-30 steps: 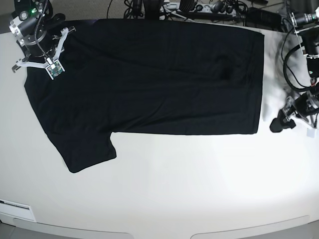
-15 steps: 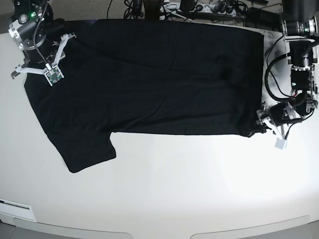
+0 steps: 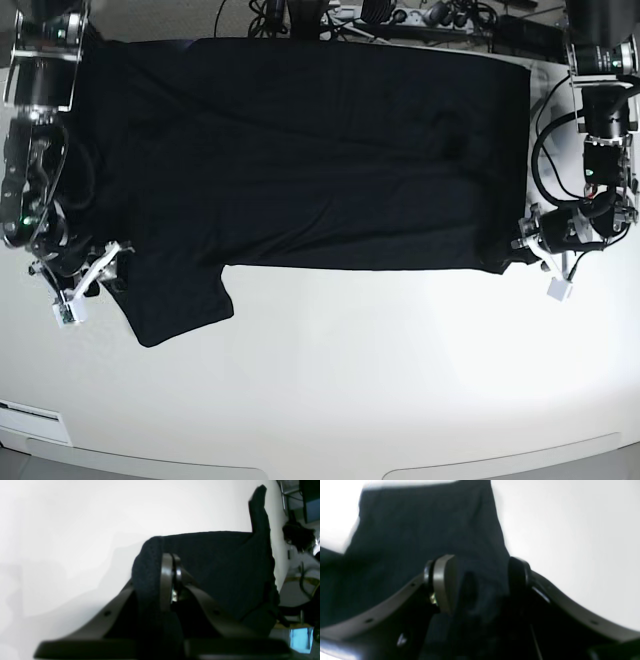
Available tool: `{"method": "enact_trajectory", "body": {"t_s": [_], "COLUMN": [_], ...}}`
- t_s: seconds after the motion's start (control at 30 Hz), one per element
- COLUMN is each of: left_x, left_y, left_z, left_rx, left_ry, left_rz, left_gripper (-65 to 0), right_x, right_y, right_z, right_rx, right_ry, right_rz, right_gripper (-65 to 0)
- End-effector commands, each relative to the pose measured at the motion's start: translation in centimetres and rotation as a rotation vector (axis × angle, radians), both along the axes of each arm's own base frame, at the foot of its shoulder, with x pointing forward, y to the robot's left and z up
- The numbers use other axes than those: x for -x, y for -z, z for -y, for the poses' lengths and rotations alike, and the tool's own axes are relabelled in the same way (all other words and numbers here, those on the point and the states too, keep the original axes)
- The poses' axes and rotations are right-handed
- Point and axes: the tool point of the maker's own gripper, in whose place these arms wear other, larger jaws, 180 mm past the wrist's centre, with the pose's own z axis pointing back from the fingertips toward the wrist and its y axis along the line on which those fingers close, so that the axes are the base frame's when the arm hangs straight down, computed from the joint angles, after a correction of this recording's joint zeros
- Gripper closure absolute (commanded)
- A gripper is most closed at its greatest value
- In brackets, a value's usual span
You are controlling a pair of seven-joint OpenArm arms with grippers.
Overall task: Fold the T-shirt properly
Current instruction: 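Move both grippers to the hem corners of the shirt and grasp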
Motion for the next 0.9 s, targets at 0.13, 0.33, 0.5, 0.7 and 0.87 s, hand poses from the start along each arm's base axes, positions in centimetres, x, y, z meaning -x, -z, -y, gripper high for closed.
{"method": "enact_trajectory", "body": {"t_s": [0.13,0.33,0.5,0.7,0.87], "left_x": [1.4,1.6,1.5,2.1,1.9], "left_y": [1.3,1.4,1.2,0.7,-0.8], "left_z": [-0.2,-0.1,0.1,0.8,1.9], "left_rx": [-0.021,-0.021,-0.003,0.011,0.064], "left_ry": [0.014,0.019,0.014,0.093,0.167], "left_rz": [-0.077,-0.084,-0.076,-0.044,0.044], "left_gripper": [0.0,0.0,0.0,0.0,0.0], "right_x": [-5.2,-7.2,-6.2,-5.7,-5.5], "right_y": [0.1,1.3,2.4,1.6,0.1], "right_z": [2.3,3.8,0.6,-3.5,-4.5], "right_rx": [-0.188,-0.248,-0.331,-0.452,-0.485], "right_ry": [0.086,0.181,0.083,-0.045,-0.105], "right_rz": [-0.055,-0.106,-0.153,-0.169,-0.224], "right_gripper": [-35.0,-35.0,-35.0,-32.2,0.0]}}
